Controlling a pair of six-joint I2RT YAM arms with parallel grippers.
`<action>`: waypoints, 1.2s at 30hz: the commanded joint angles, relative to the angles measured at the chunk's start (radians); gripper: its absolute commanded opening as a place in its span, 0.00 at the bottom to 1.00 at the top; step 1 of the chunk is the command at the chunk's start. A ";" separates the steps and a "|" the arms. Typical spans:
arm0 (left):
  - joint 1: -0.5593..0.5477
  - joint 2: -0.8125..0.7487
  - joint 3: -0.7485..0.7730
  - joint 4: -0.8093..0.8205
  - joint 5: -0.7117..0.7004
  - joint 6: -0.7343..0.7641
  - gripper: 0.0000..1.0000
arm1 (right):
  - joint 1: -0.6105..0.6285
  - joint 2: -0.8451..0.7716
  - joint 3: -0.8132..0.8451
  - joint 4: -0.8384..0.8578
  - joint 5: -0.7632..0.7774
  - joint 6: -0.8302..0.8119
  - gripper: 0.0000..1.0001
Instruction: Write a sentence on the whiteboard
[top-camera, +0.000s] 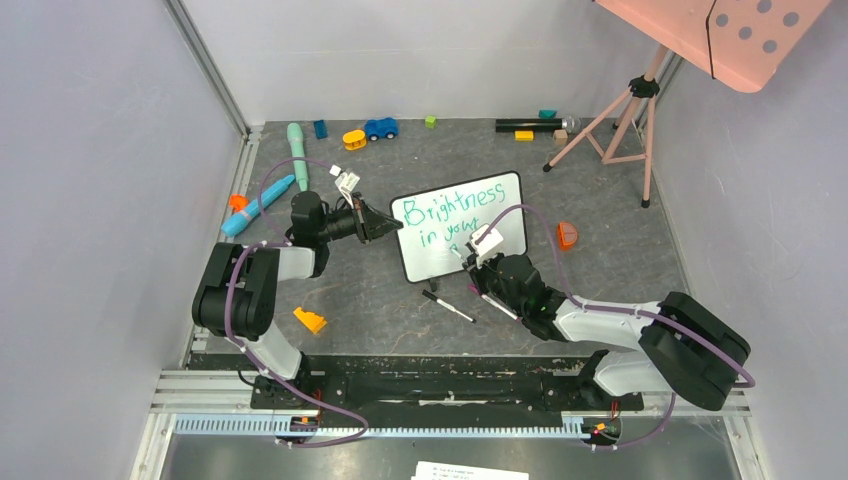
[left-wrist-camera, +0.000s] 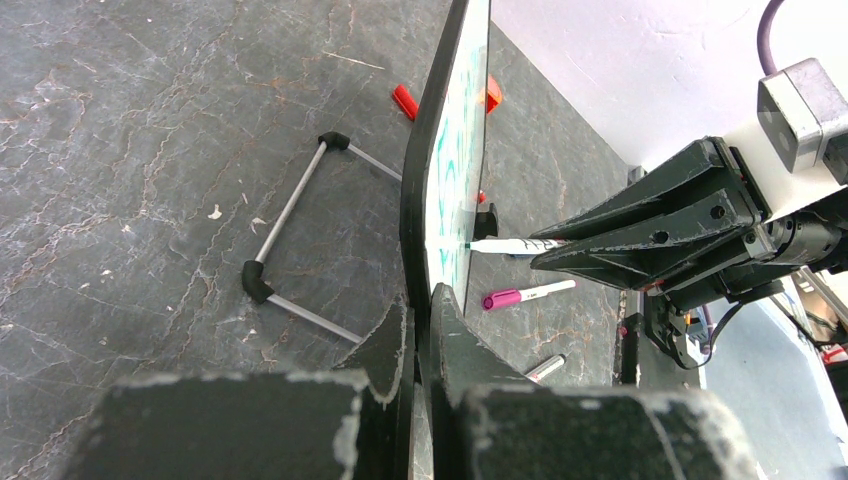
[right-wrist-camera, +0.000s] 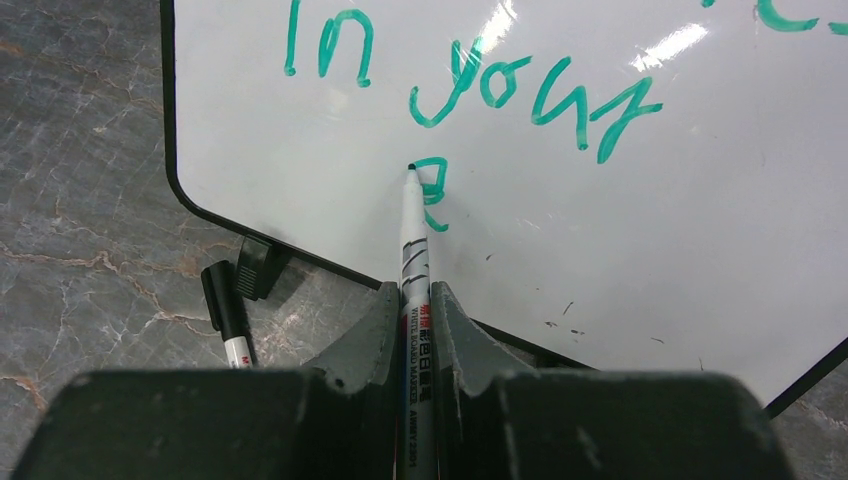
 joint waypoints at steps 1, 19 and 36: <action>-0.007 -0.018 0.000 -0.025 -0.002 0.137 0.02 | -0.005 -0.013 -0.017 -0.006 0.000 -0.007 0.00; -0.007 -0.022 0.000 -0.028 -0.002 0.139 0.02 | -0.006 -0.048 -0.056 -0.029 0.040 -0.001 0.00; -0.007 -0.024 -0.002 -0.031 -0.003 0.142 0.02 | -0.006 -0.128 -0.062 -0.029 0.068 0.001 0.00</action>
